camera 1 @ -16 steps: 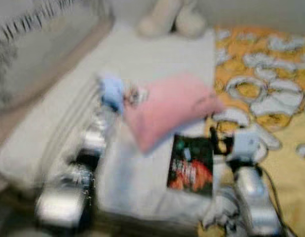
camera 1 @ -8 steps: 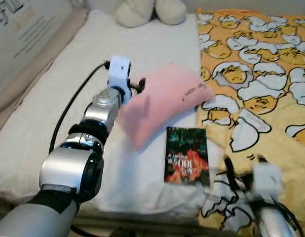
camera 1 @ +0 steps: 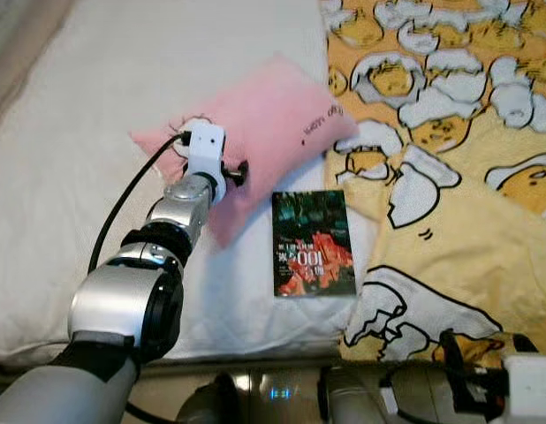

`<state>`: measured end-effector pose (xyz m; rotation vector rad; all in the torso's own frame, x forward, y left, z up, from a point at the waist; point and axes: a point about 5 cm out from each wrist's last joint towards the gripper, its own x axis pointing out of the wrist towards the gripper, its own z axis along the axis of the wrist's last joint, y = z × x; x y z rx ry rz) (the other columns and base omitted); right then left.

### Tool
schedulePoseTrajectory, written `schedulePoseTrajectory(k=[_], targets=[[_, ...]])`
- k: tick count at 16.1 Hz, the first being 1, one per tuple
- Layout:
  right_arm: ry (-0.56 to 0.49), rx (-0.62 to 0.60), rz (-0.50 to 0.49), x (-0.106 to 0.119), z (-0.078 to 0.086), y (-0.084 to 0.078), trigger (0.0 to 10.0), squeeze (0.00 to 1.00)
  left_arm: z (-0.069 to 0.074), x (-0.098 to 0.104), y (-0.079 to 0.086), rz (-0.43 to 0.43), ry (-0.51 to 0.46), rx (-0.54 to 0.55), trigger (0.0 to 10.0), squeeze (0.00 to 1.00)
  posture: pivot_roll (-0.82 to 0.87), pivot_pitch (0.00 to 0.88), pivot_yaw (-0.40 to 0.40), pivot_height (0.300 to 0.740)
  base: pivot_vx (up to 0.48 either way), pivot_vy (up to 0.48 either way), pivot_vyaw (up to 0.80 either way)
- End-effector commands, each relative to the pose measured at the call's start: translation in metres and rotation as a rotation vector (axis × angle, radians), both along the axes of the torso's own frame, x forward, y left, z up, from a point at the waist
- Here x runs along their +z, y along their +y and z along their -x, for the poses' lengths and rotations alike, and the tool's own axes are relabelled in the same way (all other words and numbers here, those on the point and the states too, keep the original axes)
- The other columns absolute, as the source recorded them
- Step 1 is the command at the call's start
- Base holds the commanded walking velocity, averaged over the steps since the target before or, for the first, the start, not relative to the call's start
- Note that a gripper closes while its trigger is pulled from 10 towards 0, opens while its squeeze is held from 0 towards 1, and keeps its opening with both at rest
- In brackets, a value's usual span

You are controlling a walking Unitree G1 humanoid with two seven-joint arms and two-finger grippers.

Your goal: Clean up the room

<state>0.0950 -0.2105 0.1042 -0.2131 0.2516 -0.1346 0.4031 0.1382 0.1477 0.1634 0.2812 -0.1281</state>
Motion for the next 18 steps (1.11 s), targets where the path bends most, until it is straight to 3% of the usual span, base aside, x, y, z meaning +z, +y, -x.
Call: schedulePoseTrajectory(k=[1, 2, 5, 14, 18], targets=[[0.011, 0.009, 0.0, 0.003, 0.002, 0.002, 10.0, 0.0, 0.008, -0.022, 0.004, -0.089, 0.082, 0.02, 10.0, 0.0, -0.51, 0.321, 0.042, 0.74, 0.0, 0.0, 0.0], [0.009, 0.007, -0.003, 0.004, 0.0, 0.002, 10.0, 0.0, 0.01, -0.025, 0.009, -0.09, 0.092, 0.042, 0.0, 0.0, -0.51, 0.319, 0.044, 0.74, 0.0, 0.0, 0.0], [0.019, 0.01, -0.022, 0.002, -0.003, 0.004, 10.0, 0.0, 0.011, -0.027, 0.014, -0.109, 0.098, 0.042, 0.0, 0.0, -0.48, 0.31, 0.045, 0.74, 0.0, 0.0, 0.0], [0.036, 0.063, -0.047, -0.004, -0.021, 0.009, 10.0, 0.0, 0.015, -0.035, 0.013, 0.002, 0.126, 0.044, 0.0, 0.0, -0.43, 0.292, 0.023, 0.74, 0.0, 0.0, 0.0], [0.007, 0.088, -0.06, -0.005, -0.035, 0.01, 10.0, 0.0, 0.021, -0.046, 0.007, 0.191, 0.162, 0.101, 0.0, 0.0, -0.41, 0.265, 0.025, 0.74, 0.0, 0.0, 0.0]])
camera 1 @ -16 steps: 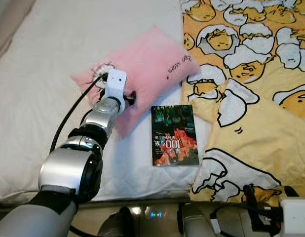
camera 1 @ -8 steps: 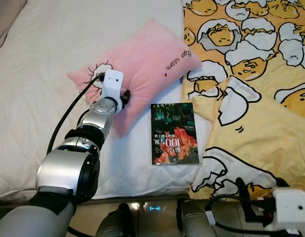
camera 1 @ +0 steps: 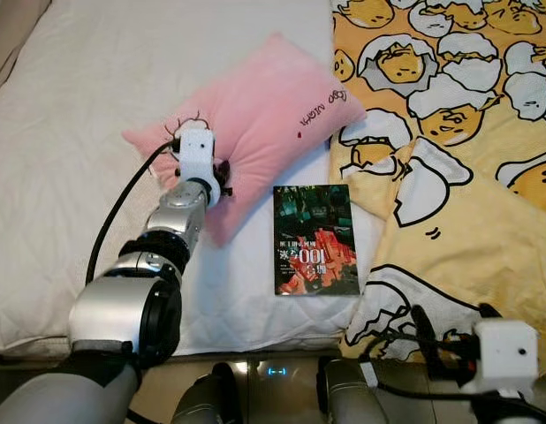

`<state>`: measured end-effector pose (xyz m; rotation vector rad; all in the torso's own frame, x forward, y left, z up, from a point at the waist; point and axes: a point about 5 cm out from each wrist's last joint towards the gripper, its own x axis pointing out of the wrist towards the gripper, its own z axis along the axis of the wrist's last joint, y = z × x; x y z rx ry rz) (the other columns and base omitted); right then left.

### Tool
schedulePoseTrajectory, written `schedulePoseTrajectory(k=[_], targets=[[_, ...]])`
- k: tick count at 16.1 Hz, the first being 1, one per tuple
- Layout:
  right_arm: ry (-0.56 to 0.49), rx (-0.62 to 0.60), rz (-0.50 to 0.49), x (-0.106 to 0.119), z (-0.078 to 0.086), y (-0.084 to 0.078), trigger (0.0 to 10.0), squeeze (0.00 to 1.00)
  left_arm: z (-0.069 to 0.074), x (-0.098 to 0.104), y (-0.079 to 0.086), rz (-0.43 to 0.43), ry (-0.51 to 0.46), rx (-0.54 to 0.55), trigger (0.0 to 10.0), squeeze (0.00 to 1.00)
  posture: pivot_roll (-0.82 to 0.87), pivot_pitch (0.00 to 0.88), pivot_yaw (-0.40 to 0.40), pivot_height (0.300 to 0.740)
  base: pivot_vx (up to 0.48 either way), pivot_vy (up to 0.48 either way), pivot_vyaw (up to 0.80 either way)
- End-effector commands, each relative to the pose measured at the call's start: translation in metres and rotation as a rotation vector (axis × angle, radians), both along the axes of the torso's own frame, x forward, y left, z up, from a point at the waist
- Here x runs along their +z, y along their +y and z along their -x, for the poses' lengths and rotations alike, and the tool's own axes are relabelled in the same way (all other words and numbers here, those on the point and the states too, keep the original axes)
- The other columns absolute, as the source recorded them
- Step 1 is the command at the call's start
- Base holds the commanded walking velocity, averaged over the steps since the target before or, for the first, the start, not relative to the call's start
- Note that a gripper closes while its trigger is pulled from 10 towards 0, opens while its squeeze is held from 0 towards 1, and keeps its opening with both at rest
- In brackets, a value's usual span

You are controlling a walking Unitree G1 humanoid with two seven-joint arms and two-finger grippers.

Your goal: Clean up the room

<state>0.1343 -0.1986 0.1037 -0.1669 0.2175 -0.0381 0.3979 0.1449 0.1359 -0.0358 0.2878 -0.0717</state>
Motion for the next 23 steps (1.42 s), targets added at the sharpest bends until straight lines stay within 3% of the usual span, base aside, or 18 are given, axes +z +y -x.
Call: schedulePoseTrajectory(k=[1, 3, 5, 7, 12, 13, 15, 18, 21, 22, 23], targets=[[0.03, 0.003, -0.001, -0.005, 0.001, -0.003, 10.0, 0.0, 0.015, -0.035, -0.001, 0.051, 0.147, 0.017, 0.0, 0.0, -0.4, 0.258, 0.023, 0.74, 0.0, 0.0, 0.0], [0.025, 0.015, -0.001, -0.006, -0.004, -0.003, 10.0, 0.0, 0.015, -0.033, -0.002, 0.1, 0.136, 0.035, 0.0, 0.0, -0.38, 0.25, 0.019, 0.74, 0.0, 0.0, 0.0], [0.012, 0.049, -0.009, -0.009, -0.015, 0.001, 10.0, 0.0, 0.007, -0.018, -0.006, 0.277, 0.064, 0.094, 0.0, 0.0, -0.35, 0.218, 0.012, 0.74, 0.0, 0.0, 0.0], [0.001, 0.073, -0.015, -0.014, -0.029, 0.003, 10.0, 0.0, 0.0, 0.0, -0.013, 0.374, -0.001, 0.111, 0.0, 0.0, -0.31, 0.181, 0.011, 0.74, 0.0, 0.0, 0.0], [-0.043, 0.12, -0.03, -0.021, -0.062, 0.012, 10.0, 0.0, -0.011, 0.035, -0.04, 0.547, -0.091, 0.116, 0.0, 0.0, -0.24, 0.092, 0.017, 0.74, 0.0, 0.0, 0.0], [-0.058, 0.121, -0.032, -0.019, -0.068, 0.011, 10.0, 0.0, -0.012, 0.042, -0.048, 0.596, -0.099, 0.122, 0.0, 0.0, -0.23, 0.084, 0.017, 0.74, 0.0, 0.0, 0.0], [-0.17, 0.119, 0.006, 0.004, -0.078, 0.005, 10.0, 0.0, -0.015, 0.059, -0.061, 0.715, -0.091, 0.144, 0.0, 0.0, -0.21, 0.061, 0.021, 0.74, 0.0, 0.0, 0.0], [-0.271, 0.085, 0.096, 0.033, -0.08, -0.014, 10.0, 0.0, -0.015, 0.066, -0.072, 0.763, -0.079, 0.191, 0.0, 0.0, -0.22, 0.046, 0.019, 0.74, 0.0, 0.0, 0.0], [-0.307, -0.023, 0.2, 0.049, -0.084, -0.041, 10.0, 0.0, -0.008, 0.047, -0.078, 0.756, -0.015, 0.289, 0.0, 0.0, -0.24, 0.047, 0.013, 0.74, 0.0, 0.0, 0.0], [-0.314, -0.055, 0.217, 0.053, -0.088, -0.048, 10.0, 0.0, -0.002, 0.038, -0.088, 0.733, 0.026, 0.301, 0.0, 0.0, -0.25, 0.045, 0.014, 0.74, 0.0, 0.0, 0.0], [-0.313, -0.073, 0.197, 0.053, -0.096, -0.048, 10.0, 0.0, 0.008, 0.025, -0.108, 0.705, 0.083, 0.307, 0.0, 0.0, -0.24, 0.041, 0.015, 0.74, 0.0, 0.0, 0.0]])
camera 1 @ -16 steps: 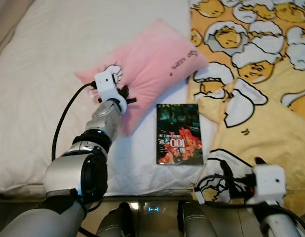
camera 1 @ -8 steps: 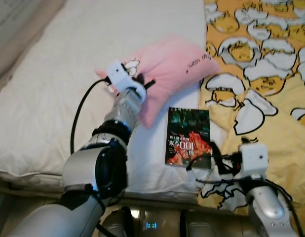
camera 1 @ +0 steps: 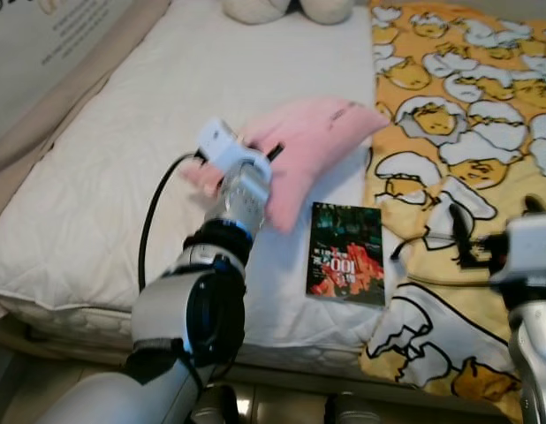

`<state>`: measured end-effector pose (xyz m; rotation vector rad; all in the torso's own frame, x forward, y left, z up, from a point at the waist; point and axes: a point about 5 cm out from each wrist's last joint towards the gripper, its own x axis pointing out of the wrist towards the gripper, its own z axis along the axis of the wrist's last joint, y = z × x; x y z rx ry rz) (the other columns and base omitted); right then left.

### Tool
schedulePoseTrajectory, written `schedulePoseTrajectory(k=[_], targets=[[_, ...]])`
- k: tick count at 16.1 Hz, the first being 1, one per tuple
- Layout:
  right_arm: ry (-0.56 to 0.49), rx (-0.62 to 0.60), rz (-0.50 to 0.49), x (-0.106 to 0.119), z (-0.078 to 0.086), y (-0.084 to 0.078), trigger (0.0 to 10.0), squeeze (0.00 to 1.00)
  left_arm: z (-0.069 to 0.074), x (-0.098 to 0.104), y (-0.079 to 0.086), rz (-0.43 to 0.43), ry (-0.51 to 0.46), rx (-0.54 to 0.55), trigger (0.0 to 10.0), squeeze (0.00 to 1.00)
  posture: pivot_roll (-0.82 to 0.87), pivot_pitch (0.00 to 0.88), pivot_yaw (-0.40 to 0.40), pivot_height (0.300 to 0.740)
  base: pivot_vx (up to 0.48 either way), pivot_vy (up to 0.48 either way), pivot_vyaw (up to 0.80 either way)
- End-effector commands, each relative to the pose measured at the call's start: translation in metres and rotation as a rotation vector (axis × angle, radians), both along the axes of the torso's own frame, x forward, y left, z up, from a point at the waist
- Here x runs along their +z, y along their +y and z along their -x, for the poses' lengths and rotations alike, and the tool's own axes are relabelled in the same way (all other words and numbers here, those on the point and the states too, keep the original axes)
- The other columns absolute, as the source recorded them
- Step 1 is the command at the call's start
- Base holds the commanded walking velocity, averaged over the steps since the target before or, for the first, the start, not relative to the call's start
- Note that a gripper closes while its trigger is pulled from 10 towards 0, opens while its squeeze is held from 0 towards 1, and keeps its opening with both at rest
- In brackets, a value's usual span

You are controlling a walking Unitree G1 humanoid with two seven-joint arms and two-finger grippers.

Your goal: Clean up the room

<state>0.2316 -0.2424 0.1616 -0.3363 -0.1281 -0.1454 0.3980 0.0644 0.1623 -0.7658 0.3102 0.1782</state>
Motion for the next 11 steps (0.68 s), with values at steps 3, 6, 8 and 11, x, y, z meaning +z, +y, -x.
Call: schedulePoseTrajectory(k=[3, 6, 8, 11], targets=[[0.014, -0.009, -0.056, -0.008, -0.008, 0.012, 10.0, 0.0, 0.029, -0.014, -0.073, 0.021, 0.062, -0.138, 0.0, 0.0, -0.24, 0.033, 0.027, 0.74, 0.0, 0.0, 0.0], [0.008, -0.007, -0.089, -0.011, -0.012, 0.02, 10.0, 0.0, 0.033, 0.007, -0.097, 0.059, 0.019, -0.19, 0.0, 0.0, -0.25, 0.036, 0.042, 0.74, 0.0, 0.0, 0.0], [0.007, -0.02, -0.088, -0.012, -0.013, 0.017, 10.0, 0.0, 0.027, 0.031, -0.1, 0.051, -0.042, -0.221, 0.0, 0.0, -0.25, 0.037, 0.042, 0.74, 0.0, 0.0, 0.0], [0.026, -0.034, -0.092, -0.018, -0.013, 0.013, 10.0, 0.0, 0.026, 0.054, -0.101, -0.061, -0.144, -0.371, 0.0, 0.0, -0.24, 0.038, 0.038, 0.74, 0.0, 0.0, 0.0]])
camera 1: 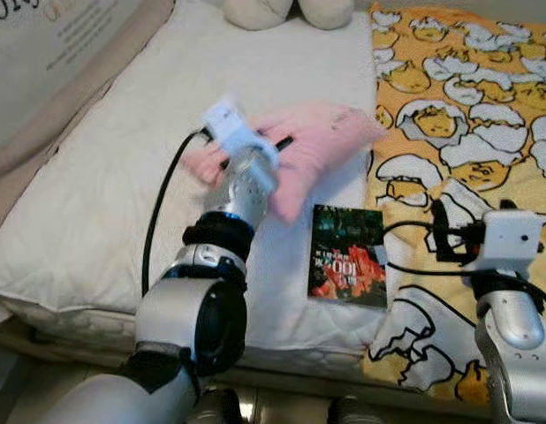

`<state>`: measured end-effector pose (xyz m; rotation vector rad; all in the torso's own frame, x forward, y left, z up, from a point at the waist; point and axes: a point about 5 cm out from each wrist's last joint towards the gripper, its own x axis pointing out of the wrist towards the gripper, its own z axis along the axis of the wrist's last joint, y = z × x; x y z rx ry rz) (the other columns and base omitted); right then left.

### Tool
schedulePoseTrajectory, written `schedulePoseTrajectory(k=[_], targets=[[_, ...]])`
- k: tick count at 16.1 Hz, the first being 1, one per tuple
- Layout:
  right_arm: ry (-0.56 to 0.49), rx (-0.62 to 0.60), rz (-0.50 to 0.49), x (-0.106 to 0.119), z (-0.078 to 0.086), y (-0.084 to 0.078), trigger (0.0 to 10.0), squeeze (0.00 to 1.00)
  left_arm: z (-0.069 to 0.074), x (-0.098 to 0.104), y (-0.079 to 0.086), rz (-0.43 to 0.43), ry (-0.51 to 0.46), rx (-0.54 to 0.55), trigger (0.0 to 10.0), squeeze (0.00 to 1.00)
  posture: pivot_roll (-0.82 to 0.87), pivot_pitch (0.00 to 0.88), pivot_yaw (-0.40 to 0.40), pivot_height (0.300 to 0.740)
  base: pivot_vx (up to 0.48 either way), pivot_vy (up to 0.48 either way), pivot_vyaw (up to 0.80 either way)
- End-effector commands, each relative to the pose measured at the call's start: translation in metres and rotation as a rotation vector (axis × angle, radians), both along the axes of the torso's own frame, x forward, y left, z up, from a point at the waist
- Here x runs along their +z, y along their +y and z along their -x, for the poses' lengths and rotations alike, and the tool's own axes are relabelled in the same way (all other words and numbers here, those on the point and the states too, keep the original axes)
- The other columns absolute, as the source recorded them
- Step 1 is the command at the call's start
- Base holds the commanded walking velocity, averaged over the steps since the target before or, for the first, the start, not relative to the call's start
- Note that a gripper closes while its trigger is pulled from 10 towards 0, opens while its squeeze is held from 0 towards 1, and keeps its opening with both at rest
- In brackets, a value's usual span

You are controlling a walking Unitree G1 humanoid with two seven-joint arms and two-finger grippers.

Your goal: Clean up the room

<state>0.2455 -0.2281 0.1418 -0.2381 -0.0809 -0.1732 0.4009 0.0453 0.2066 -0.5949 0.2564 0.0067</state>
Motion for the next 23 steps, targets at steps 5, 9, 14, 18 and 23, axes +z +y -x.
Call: schedulePoseTrajectory(k=[5, 9, 14, 18, 23], targets=[[0.201, 0.125, -0.066, -0.037, 0.058, 0.012, 10.0, 0.0, 0.045, -0.053, -0.051, 0.005, 0.116, -0.178, 0.0, 0.0, -0.22, 0.04, 0.009, 0.74, 0.0, 0.0, 0.0], [0.217, 0.135, -0.067, -0.043, 0.054, 0.013, 10.0, 0.0, 0.07, -0.062, -0.07, 0.065, 0.175, -0.357, 10.0, 1.0, -0.21, 0.027, -0.002, 0.74, 0.0, 0.0, 0.0], [0.173, 0.134, -0.077, -0.04, 0.032, 0.016, 10.0, 0.0, 0.072, -0.009, -0.062, 0.043, -0.038, -0.501, 10.0, 1.0, -0.19, 0.029, -0.008, 0.74, 0.0, 0.0, 0.0], [0.171, 0.137, -0.09, -0.043, 0.028, 0.02, 10.0, 0.0, 0.073, 0.003, -0.044, -0.146, -0.147, -0.519, 10.0, 1.0, -0.18, 0.042, 0.0, 0.74, 0.0, 0.0, 0.0], [0.078, 0.08, -0.169, -0.029, 0.006, 0.024, 10.0, 0.0, 0.027, -0.011, 0.083, -0.659, -0.356, -0.12, 10.0, 1.0, -0.19, 0.046, 0.013, 0.74, 0.0, 0.0, 0.0]])
